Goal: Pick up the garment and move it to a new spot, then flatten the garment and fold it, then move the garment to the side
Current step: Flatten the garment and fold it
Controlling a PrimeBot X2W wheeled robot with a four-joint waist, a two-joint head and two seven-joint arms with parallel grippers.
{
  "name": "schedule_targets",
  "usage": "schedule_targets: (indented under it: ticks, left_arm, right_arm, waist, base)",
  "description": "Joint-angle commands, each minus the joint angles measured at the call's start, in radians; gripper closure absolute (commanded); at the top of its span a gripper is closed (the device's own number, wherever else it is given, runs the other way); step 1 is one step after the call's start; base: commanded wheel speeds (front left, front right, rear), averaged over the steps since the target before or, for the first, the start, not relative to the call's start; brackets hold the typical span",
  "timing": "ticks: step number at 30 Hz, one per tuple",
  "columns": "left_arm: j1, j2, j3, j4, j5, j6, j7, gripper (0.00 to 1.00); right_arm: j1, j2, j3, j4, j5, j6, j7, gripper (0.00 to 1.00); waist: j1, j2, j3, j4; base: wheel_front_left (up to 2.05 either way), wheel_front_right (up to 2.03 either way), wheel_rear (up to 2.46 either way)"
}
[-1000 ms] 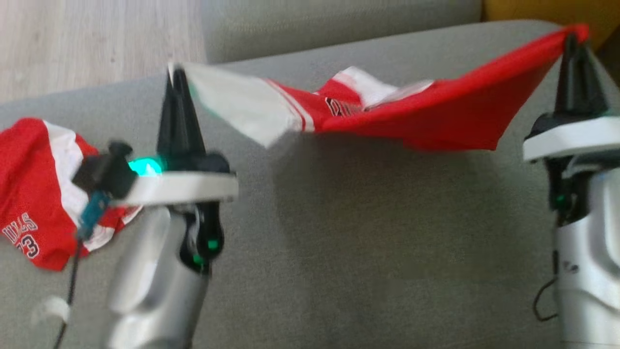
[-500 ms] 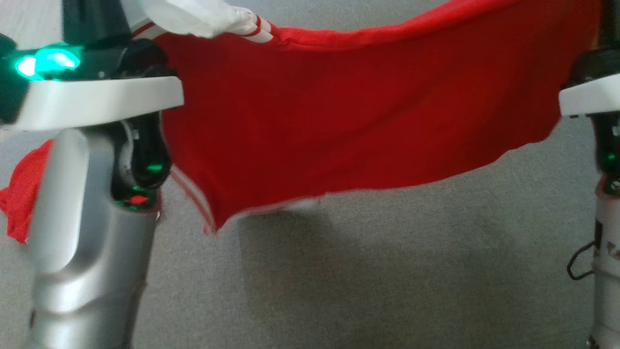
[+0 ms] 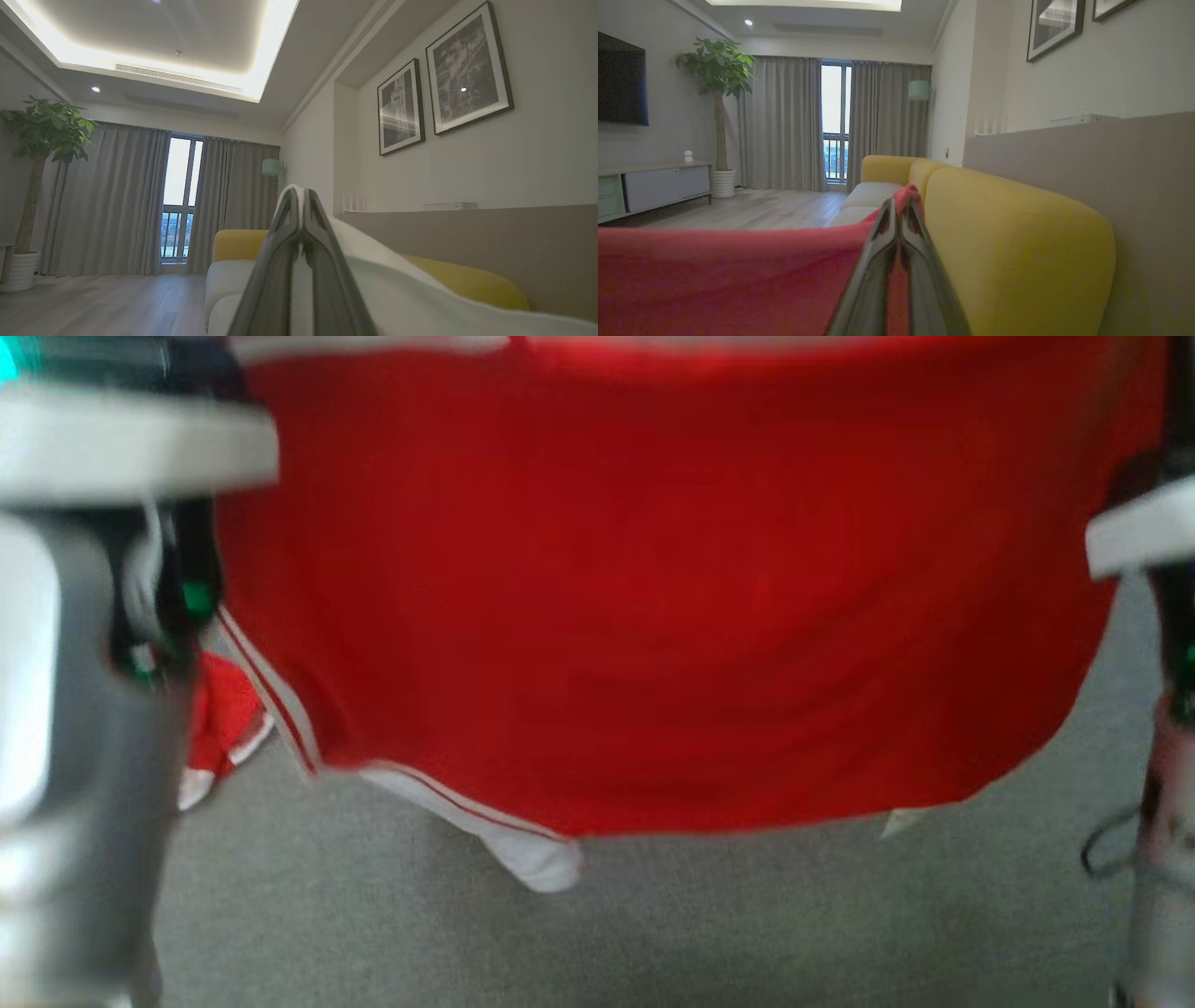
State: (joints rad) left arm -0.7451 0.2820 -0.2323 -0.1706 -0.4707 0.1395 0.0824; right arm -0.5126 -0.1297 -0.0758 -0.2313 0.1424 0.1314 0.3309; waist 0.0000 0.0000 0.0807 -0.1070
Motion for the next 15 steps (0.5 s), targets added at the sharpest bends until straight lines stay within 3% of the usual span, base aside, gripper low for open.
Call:
schedule_targets:
  ticks: [1, 8, 15]
  left_arm:
    - [-0.114, 0.046, 0.024, 0.022, 0.015, -0.018, 0.008, 1.00]
    - [-0.490, 0.081, 0.014, 0.422, 0.053, -0.131, -0.077, 1.00]
    - [-0.839, 0.079, 0.006, 0.747, 0.110, -0.175, -0.241, 1.00]
  right_arm:
    - [-0.099, 0.004, 0.016, 0.001, 0.009, -0.001, 0.005, 1.00]
    - [-0.482, -0.025, 0.048, 0.407, 0.021, -0.001, -0.098, 1.00]
    - [-0.887, -0.048, 0.024, 0.820, -0.071, -0.001, -0.392, 1.00]
  waist:
    - [0.0000, 0.0000, 0.096, -0.001]
    - [0.0000, 0.0000, 0.288, -0.019]
    - [0.0000, 0.0000, 0.371, 0.015]
  base:
    - [0.00, 0.00, 0.00]
    - [0.00, 0.00, 0.00]
    - [0.00, 0.00, 0.00]
